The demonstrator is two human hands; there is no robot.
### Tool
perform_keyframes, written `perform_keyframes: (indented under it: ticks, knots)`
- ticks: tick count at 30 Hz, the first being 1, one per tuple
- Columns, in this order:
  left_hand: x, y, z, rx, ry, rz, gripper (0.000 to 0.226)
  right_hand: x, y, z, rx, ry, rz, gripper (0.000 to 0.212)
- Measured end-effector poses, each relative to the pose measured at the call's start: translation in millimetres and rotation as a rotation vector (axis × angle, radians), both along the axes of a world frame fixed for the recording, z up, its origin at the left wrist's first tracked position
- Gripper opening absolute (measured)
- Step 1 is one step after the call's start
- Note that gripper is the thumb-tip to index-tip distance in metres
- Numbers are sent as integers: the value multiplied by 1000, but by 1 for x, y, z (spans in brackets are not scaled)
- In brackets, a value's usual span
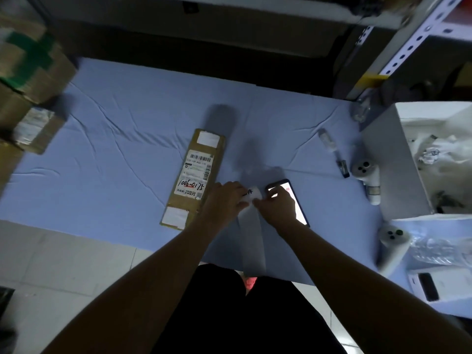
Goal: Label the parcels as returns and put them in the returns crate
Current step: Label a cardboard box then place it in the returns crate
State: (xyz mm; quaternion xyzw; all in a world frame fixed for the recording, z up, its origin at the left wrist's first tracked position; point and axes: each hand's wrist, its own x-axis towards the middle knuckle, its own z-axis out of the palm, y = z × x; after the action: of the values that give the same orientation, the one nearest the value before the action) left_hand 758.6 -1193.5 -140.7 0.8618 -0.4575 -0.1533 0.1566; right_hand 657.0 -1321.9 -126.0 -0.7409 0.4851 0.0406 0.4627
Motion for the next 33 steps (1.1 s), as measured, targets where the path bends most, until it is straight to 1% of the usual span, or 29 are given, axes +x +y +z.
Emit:
perform_keyframes:
  ticks: [3,5,8,10,12,14,15,17,20,22,24,28,33]
  knots:
    - [1,3,-8,-51,-35,-35,25,0,7,0,167,-30,-115,37]
    - [2,3,-9,-64,-61,-63,21,1,12,1,229,-79,-152,34]
    - [4,2,-10,-42,-133,-140,16,3,15,5,181,-99,-128,26]
    - [7,2,-9,-38,-165,-186,15,4,17,6,169,-89,-94,29]
    - [9,4,-7,-91,-127,-179,15,4,18,7,182,-108,-77,33]
    - [10,5,-5,-132,-39,-124,28,3,19,8,183,-177,-79,29]
    - [11,6,-4,-141,9,-105,30,2,20,9,181,-206,-76,27]
    - [12,6,-2,-171,79,-88,23,0,22,10,165,-218,-56,24]
    - [15,7,1,-193,96,-94,19,-2,24,9,69,-182,-5,20]
    - [14,7,5,-186,97,-86,24,-2,26,9,37,-171,7,18]
    - [15,7,8,-193,100,-78,34,-2,27,9,20,-162,15,17]
    - [15,7,11,-158,44,-118,36,-3,29,11,9,-158,23,16]
    - [12,7,14,-194,76,-74,52,-5,30,11,-24,-147,58,17]
